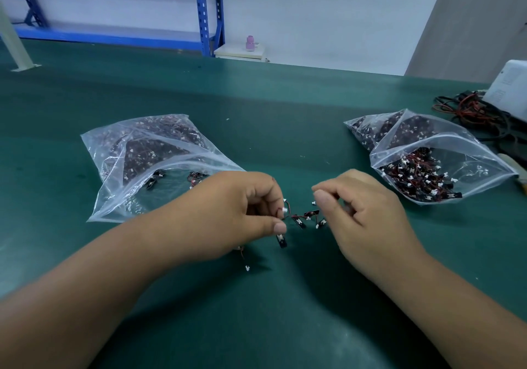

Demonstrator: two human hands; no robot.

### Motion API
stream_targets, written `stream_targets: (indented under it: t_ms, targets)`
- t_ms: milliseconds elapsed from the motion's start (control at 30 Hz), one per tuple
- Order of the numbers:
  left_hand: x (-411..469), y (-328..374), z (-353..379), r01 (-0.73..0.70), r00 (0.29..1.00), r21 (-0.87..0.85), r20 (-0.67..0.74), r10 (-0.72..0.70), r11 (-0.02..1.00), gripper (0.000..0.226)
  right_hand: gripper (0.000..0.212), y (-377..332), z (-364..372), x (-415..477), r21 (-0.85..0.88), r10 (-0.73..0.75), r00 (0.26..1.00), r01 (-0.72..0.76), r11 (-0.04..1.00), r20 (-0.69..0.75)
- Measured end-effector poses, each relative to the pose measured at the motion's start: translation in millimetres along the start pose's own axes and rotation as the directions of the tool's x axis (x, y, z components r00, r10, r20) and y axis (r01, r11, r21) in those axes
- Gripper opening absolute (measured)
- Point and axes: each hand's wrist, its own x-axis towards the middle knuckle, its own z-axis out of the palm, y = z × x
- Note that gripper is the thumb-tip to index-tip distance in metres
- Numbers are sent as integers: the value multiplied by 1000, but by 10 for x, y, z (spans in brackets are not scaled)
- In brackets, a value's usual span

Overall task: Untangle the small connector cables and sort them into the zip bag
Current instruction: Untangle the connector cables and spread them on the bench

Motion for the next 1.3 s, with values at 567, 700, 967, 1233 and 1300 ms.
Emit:
stream_targets:
  t_ms: [567,700,967,1233,1300]
  targets:
    - [-229,-58,-702,285,916,707,0,-402,648,20,17,-235,171,-161,16,-146,961,146,989,234]
    - [-259,-74,-702,297,872,781,13,-489,550,30,19,-394,252,-137,-42,-179,922,205,978,342]
    - [-178,-128,-560,271,850,792,70,-523,547,30,17,-542,401,-112,-141,-228,860,322,936,457]
    - [-128,-121,-333,151,885,701,218,-411,697,25,38,-446,147,-163,-188,-209,796,373,908,568]
    - [-123,-104,-269,126,890,669,249,-381,733,25,35,-416,107,-161,-212,-219,810,385,898,545]
